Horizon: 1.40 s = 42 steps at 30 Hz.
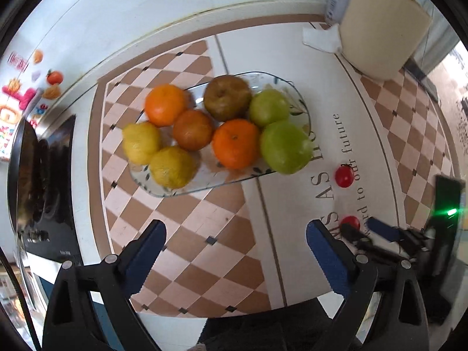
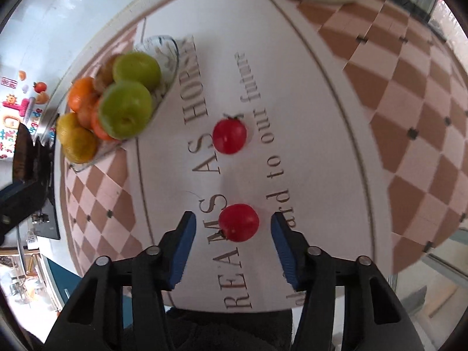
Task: Organize fruits
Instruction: 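Grasp a red cherry tomato with the right tool while the left tool grasps the other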
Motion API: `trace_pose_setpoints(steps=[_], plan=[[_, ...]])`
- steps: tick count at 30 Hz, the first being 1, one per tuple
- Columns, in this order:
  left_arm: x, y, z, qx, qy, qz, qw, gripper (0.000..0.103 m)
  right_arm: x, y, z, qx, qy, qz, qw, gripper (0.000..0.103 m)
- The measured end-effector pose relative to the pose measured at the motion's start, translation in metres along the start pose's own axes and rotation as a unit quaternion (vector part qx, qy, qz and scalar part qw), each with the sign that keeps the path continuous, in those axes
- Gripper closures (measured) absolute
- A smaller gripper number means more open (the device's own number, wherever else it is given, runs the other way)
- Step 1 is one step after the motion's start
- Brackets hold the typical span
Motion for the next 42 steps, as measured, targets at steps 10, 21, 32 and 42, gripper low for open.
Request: trace_pose_setpoints(steps=[10, 21, 32, 42], plan=[[-0.055, -0.007, -0.059, -0.016, -0.1, -0.006, 0.9948, 0.005, -0.002, 0.013, -0.028, -0.011, -0.018, -0.037, 0.999, 0.068], [-0.107, -0.08, -0.144, 0.043, -0.268, 0.108, 0.9564, 0.014, -0.015, 0.033, -0.092, -0.004, -0.09, -0.051, 0.995, 0.068], [-0.093, -0.12, -0.151, 0.049, -0.303, 0.169, 0.9365, 0.045, -0.029, 0.045, -0.11, -0.01, -0.123, -0.058, 0.991, 0.068], [-0.077, -0.122, -0.157, 0.064, -0.305, 0.161, 0.9366, 0.077, -0.041, 0.057, -0.102, -0.01, -0.117, -0.07, 0.991, 0.068]])
Point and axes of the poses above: each gripper's, at about its wrist camera, not at the fingertips, and y roughly against the way its jaws point, z to its left, x to its underside, the point moved 3 cm from there along -y, roughly the way its jaws point, and after that the axes turned 8 degrees about -y, right-handed, at the moved point
